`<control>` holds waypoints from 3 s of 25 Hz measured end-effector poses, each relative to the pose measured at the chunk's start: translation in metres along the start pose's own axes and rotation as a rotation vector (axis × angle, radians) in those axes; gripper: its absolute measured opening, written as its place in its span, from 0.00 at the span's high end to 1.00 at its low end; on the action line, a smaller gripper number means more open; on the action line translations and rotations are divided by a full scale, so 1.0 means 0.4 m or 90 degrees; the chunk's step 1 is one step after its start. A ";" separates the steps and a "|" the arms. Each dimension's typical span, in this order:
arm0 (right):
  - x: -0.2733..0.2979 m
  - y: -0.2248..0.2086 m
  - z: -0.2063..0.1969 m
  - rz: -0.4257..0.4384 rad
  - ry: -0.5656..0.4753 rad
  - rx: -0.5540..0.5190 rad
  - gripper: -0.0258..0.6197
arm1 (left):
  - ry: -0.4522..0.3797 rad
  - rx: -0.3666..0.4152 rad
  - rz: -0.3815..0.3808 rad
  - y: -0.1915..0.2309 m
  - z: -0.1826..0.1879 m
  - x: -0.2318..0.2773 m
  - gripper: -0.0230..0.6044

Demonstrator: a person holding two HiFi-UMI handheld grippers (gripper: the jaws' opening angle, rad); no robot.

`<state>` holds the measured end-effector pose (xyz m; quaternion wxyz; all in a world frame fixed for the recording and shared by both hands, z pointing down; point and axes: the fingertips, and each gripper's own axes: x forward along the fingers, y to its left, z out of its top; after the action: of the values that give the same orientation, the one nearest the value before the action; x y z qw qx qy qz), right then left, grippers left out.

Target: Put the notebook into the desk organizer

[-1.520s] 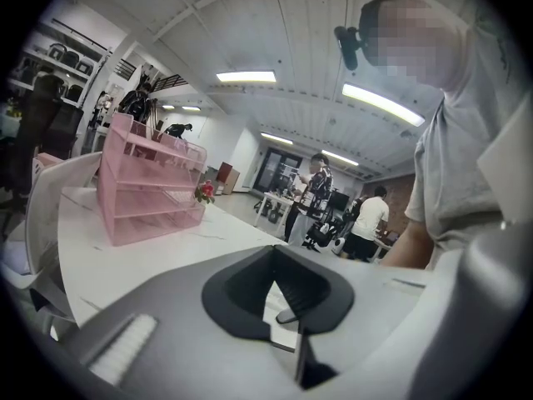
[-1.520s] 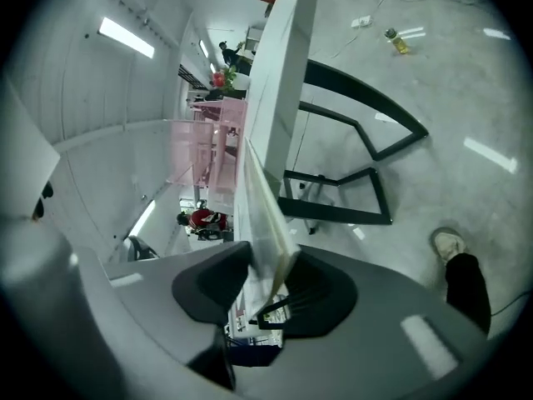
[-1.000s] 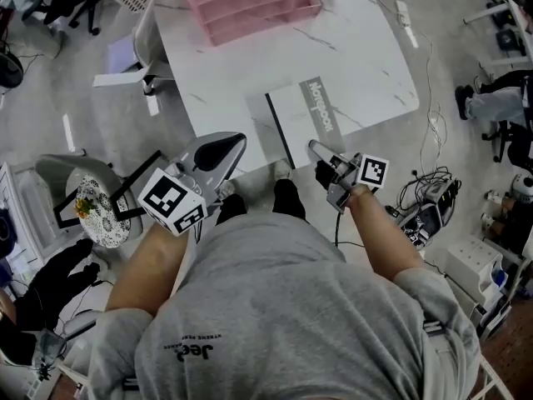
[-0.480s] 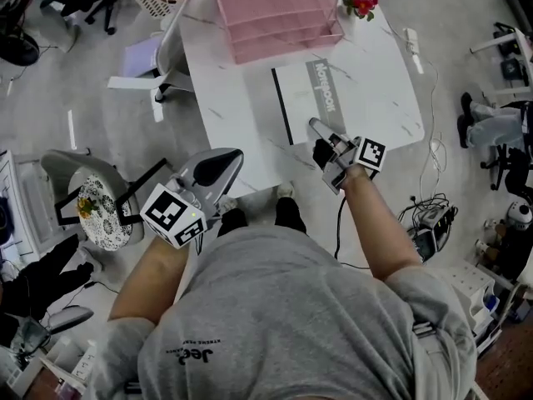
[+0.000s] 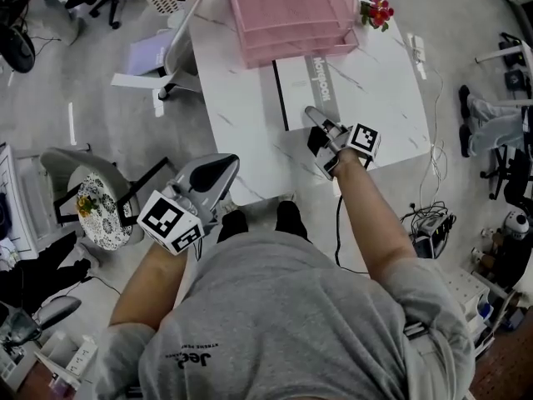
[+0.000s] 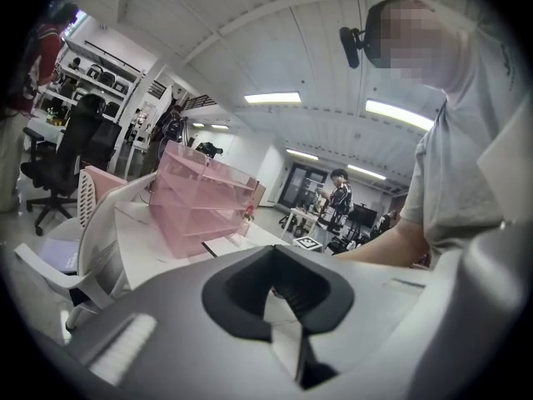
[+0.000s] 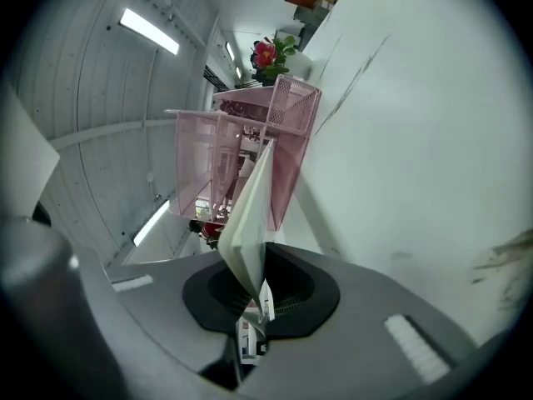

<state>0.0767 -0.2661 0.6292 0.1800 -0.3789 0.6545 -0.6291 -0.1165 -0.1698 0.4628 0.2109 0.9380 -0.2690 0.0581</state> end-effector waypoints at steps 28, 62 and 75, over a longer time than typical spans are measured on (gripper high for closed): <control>0.322 0.020 0.136 0.006 0.023 -0.035 0.94 | 0.022 -0.042 0.042 0.128 -0.048 -0.050 0.87; 0.384 0.049 0.140 0.068 0.041 -0.051 0.85 | 0.030 -0.063 0.047 0.160 -0.074 -0.049 0.87; 0.379 0.106 0.103 0.031 0.116 -0.296 0.52 | 0.035 -0.050 0.045 0.146 -0.086 -0.067 0.87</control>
<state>-0.0035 -0.4073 0.6190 0.0433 -0.3357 0.8040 -0.4888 -0.1699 -0.1869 0.5094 0.2529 0.9169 -0.2982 0.0806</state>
